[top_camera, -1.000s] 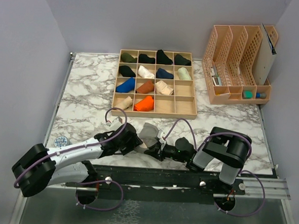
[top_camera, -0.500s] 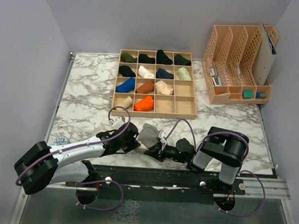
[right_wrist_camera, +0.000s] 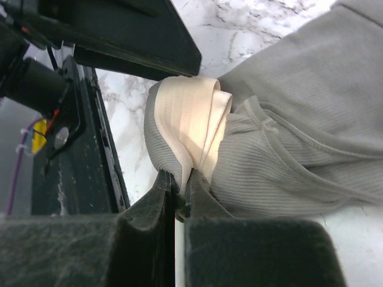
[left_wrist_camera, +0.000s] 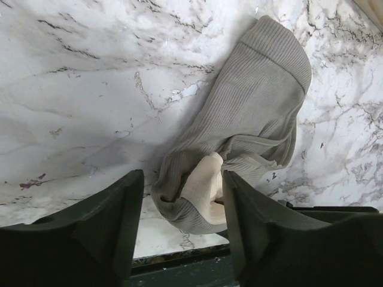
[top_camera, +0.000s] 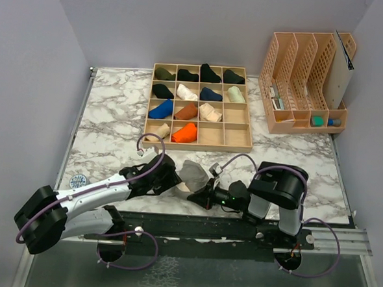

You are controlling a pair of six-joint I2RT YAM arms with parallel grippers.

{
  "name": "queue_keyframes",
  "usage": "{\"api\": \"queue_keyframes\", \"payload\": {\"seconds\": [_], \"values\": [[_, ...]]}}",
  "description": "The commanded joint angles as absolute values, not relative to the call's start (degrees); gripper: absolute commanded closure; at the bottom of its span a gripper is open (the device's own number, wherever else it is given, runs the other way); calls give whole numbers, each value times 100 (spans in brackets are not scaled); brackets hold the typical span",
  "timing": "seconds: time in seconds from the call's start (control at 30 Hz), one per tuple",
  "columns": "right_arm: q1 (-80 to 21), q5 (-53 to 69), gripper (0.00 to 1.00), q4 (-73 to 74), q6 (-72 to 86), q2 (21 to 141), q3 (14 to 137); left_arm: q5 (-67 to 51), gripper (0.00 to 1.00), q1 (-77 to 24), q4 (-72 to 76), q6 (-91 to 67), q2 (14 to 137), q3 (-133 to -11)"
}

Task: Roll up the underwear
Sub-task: Roll the underwear to the center of the board.

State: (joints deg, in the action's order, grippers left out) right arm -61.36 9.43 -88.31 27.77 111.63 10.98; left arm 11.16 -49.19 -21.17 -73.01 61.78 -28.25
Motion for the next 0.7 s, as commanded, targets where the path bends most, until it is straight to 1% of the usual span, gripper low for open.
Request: {"api": "queue_keyframes", "payload": {"seconds": [0.0, 0.1, 0.23, 0.4, 0.5, 0.57, 0.67], "values": [[-6073, 234, 100, -9933, 3728, 11737, 695, 1258, 36, -4866, -2294, -7040, 6070, -2938], [-6059, 31, 100, -9927, 4167, 11810, 620, 1218, 30, -4861, -2242, -6942, 6039, -2941], [-5939, 25, 100, -10004, 4658, 11960, 561, 1029, 28, -4865, -1875, -6538, 5916, -2745], [-5640, 216, 100, -9999, 5427, 12222, 536, 966, 19, -4860, -1689, -6588, 5597, -2507], [-5400, 403, 100, -9595, 6139, 12316, 616, 841, 16, -4861, -1290, -6304, 5285, -2256], [-5190, 778, 100, -9324, 6372, 12280, 679, 770, 14, -4860, -1102, -6166, 5059, -2079], [-5033, 964, 100, -8700, 6630, 12018, 744, 576, 12, -4865, -686, -6009, 4729, -1706]]}}
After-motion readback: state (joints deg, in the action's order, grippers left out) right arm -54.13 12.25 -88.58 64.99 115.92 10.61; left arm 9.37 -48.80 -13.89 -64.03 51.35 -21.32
